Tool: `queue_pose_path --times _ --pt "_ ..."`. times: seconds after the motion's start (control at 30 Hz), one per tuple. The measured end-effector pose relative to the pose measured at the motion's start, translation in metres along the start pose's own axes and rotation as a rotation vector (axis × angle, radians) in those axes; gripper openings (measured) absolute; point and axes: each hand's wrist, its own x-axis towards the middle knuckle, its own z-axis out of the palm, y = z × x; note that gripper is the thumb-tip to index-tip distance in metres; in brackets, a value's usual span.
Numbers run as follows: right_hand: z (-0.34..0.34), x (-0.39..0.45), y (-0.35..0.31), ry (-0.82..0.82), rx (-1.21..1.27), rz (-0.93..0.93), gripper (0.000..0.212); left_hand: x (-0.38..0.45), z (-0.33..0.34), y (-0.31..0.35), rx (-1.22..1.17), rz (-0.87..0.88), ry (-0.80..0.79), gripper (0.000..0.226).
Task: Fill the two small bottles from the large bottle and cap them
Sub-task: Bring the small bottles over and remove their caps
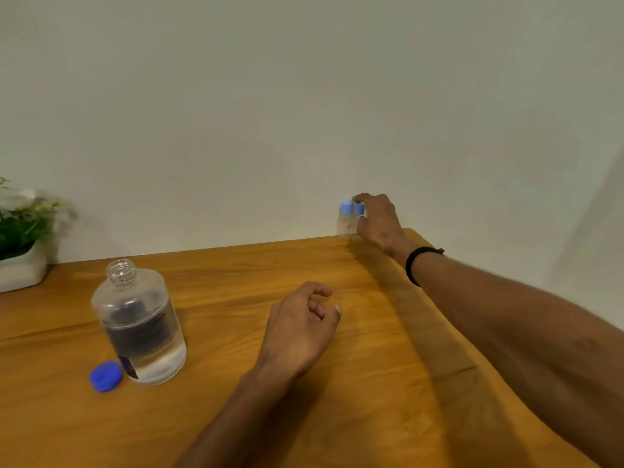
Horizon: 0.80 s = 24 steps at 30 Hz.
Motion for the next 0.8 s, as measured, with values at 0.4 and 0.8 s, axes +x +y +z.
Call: queue_pose_path --times 0.4,0.8 --pt "-0.023 -0.032 -0.013 0.247 0.136 -0.041 0.027 -0.051 -0.04 0.018 -0.112 0.112 0.106 0.01" --pt "-0.022 -0.256 -0.144 0.026 0.853 0.207 0.03 -0.139 -0.097 0.004 -0.03 0.074 0.335 0.031"
